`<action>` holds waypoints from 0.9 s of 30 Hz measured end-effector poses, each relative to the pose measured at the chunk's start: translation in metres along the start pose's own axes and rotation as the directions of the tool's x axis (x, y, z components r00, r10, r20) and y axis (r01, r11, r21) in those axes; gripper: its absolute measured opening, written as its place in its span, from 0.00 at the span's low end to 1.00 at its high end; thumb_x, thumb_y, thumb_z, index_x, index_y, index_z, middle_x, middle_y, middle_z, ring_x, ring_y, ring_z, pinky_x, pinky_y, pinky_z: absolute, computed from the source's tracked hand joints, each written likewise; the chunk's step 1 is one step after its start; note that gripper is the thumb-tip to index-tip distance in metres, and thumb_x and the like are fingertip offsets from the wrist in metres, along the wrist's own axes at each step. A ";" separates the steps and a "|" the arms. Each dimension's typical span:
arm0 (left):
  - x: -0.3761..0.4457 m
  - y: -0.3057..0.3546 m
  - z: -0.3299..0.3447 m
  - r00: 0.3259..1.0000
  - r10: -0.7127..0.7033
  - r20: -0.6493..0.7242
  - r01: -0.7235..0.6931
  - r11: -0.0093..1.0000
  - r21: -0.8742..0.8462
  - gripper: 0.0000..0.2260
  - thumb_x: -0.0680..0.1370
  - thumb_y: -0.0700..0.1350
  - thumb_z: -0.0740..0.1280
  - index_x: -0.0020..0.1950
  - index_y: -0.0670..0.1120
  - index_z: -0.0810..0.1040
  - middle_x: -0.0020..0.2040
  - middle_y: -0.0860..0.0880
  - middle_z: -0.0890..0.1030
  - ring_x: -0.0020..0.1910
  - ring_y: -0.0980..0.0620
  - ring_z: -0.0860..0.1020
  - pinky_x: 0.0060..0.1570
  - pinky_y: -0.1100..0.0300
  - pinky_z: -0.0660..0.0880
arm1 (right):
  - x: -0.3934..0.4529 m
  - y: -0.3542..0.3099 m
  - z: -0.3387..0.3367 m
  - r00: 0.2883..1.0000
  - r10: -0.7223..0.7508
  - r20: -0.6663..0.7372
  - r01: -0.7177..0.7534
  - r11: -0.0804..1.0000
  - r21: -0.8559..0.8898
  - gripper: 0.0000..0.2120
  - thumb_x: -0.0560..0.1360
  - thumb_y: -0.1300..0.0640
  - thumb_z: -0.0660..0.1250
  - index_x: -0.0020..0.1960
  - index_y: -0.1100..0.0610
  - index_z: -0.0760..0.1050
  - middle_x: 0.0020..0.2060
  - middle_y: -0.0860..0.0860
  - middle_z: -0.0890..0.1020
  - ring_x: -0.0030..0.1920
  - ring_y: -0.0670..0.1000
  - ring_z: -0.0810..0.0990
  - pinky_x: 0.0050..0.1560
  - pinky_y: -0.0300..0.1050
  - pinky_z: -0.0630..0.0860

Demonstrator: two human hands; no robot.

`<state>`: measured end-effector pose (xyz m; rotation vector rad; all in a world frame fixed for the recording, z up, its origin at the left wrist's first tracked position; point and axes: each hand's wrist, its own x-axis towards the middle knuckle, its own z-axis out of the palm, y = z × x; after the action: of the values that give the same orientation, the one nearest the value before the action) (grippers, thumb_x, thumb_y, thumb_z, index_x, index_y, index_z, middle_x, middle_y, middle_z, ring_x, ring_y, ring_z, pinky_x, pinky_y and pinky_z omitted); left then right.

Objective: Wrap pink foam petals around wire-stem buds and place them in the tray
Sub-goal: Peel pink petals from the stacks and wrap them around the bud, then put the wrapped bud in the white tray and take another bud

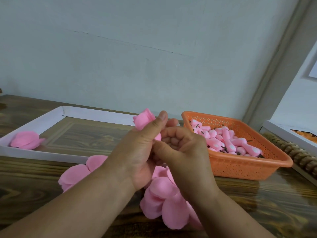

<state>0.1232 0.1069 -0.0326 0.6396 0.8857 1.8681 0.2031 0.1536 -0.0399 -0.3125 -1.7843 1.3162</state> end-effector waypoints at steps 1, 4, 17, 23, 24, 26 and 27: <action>0.000 0.001 -0.001 1.000 0.002 0.018 -0.003 0.999 0.048 0.11 0.63 0.54 0.68 0.25 0.51 0.82 0.34 0.51 0.83 0.34 0.51 0.76 0.35 0.61 0.70 | 0.001 -0.001 -0.001 0.999 0.042 0.012 -0.042 0.998 0.043 0.11 0.69 0.70 0.71 0.35 0.56 0.78 0.24 0.50 0.80 0.25 0.44 0.76 0.27 0.34 0.73; 0.000 0.002 -0.004 0.998 -0.012 0.068 0.003 0.991 0.135 0.13 0.64 0.58 0.66 0.24 0.53 0.81 0.35 0.54 0.83 0.37 0.50 0.67 0.30 0.62 0.60 | 0.003 0.000 -0.003 0.982 0.176 0.072 -0.184 0.975 0.127 0.06 0.65 0.62 0.70 0.30 0.56 0.78 0.23 0.53 0.77 0.23 0.47 0.74 0.26 0.36 0.71; 0.015 0.008 -0.024 0.995 -0.088 0.036 0.084 0.991 0.103 0.16 0.67 0.55 0.68 0.23 0.49 0.71 0.45 0.47 0.85 0.35 0.51 0.83 0.35 0.59 0.71 | 0.008 0.009 -0.007 0.923 0.323 0.208 -0.359 0.918 0.168 0.04 0.70 0.64 0.70 0.37 0.60 0.80 0.29 0.54 0.80 0.28 0.49 0.77 0.28 0.39 0.75; 0.037 0.044 -0.054 0.962 0.081 -0.260 -0.001 0.955 0.297 0.15 0.79 0.47 0.65 0.32 0.47 0.72 0.32 0.48 0.82 0.34 0.54 0.83 0.49 0.55 0.73 | 0.020 0.006 -0.026 0.938 0.348 -0.011 -0.344 0.932 0.112 0.14 0.70 0.62 0.71 0.54 0.64 0.76 0.37 0.55 0.80 0.33 0.48 0.79 0.33 0.42 0.77; 0.041 0.049 -0.060 0.951 0.105 -0.291 0.001 0.939 0.343 0.13 0.79 0.46 0.64 0.36 0.46 0.73 0.31 0.48 0.81 0.31 0.54 0.82 0.47 0.55 0.74 | 0.022 0.006 -0.029 0.937 0.347 -0.031 -0.342 0.934 0.104 0.14 0.70 0.61 0.71 0.54 0.64 0.76 0.37 0.55 0.80 0.34 0.48 0.79 0.33 0.42 0.77; 0.047 0.056 -0.074 0.929 0.130 -0.348 0.038 0.898 0.438 0.10 0.80 0.46 0.64 0.39 0.45 0.74 0.33 0.47 0.78 0.29 0.53 0.80 0.41 0.57 0.75 | 0.025 0.007 -0.036 0.939 0.335 -0.073 -0.328 0.940 0.095 0.11 0.71 0.61 0.70 0.52 0.63 0.76 0.36 0.53 0.80 0.34 0.47 0.78 0.34 0.42 0.77; 0.050 0.058 -0.081 0.919 0.141 -0.368 0.070 0.861 0.505 0.11 0.81 0.47 0.62 0.39 0.45 0.73 0.33 0.46 0.77 0.30 0.52 0.79 0.40 0.58 0.74 | 0.027 0.008 -0.039 0.941 0.328 -0.089 -0.320 0.943 0.096 0.10 0.71 0.61 0.70 0.51 0.62 0.76 0.35 0.52 0.80 0.33 0.47 0.78 0.33 0.42 0.76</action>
<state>0.0112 0.1103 -0.0325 0.5985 1.6849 1.8300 0.2145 0.1998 -0.0307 -0.6410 -1.6346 1.5658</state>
